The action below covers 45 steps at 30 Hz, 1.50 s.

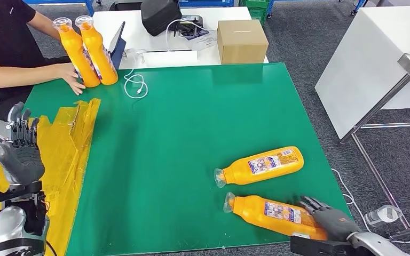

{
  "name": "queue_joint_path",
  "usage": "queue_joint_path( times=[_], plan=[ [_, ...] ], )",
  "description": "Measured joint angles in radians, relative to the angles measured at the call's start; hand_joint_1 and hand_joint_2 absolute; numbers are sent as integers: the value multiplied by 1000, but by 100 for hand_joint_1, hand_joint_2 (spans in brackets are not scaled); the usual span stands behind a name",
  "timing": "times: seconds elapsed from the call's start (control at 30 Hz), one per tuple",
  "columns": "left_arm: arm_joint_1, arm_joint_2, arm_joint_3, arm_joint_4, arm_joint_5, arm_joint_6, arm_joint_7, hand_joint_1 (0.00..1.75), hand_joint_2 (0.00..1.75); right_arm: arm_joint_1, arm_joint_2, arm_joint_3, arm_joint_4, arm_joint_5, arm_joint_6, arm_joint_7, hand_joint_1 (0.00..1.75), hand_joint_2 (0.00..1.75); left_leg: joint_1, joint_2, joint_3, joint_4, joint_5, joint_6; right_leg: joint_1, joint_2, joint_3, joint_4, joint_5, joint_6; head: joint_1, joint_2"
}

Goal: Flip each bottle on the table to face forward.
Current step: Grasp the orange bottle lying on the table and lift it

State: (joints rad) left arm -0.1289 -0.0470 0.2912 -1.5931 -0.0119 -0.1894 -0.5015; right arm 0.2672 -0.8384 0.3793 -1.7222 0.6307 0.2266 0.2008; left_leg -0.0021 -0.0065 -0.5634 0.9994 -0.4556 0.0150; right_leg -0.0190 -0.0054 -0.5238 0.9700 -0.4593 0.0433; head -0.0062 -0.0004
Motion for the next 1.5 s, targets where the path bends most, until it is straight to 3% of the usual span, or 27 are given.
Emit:
queue_joint_path(
  times=[0.1,0.23,0.27,0.53,0.63,0.93,1.37,1.4,1.5],
  plan=[
    [-13,1,-1,14,5,0,0,0,0,40,-60,-11,-24,-20,0,14,0,175,0,2,0,0,0,0,0,2,-1,0,0,0,0,0],
    [-19,1,-5,26,11,1,-1,0,0,61,-100,-10,-41,-35,2,32,168,175,0,3,1,0,0,0,0,2,-1,0,0,0,0,0],
    [-20,1,-5,28,15,1,-2,0,0,64,-109,-8,-44,-49,3,41,175,175,0,3,1,0,0,0,0,2,-1,0,0,0,0,0],
    [-45,10,-10,56,57,-9,-2,0,0,102,-233,1,-84,-211,3,64,175,175,0,3,1,0,0,0,0,2,-1,0,0,0,0,0],
    [-51,15,-14,63,62,-10,-2,0,0,94,-242,8,-84,-206,4,59,175,175,0,3,1,0,0,0,0,2,-1,0,0,0,0,0],
    [-53,16,-16,66,75,-11,-2,0,0,-5,-143,74,-1,-118,-52,42,175,175,2,7,4,0,0,0,2,6,0,0,0,0,0,0],
    [-53,16,-24,66,78,-18,-2,0,0,-75,-50,92,73,-62,-78,38,173,175,2,10,8,0,0,0,2,9,3,0,2,2,0,0],
    [-53,16,-25,66,78,-19,-2,0,0,-82,-44,93,79,-50,-78,39,152,175,2,10,8,0,0,0,2,9,3,0,2,2,0,0],
    [-53,16,-27,66,78,-20,-2,0,0,-102,-29,96,96,-21,-67,40,27,175,2,10,9,0,0,0,2,10,3,0,2,2,0,0]
  ],
)
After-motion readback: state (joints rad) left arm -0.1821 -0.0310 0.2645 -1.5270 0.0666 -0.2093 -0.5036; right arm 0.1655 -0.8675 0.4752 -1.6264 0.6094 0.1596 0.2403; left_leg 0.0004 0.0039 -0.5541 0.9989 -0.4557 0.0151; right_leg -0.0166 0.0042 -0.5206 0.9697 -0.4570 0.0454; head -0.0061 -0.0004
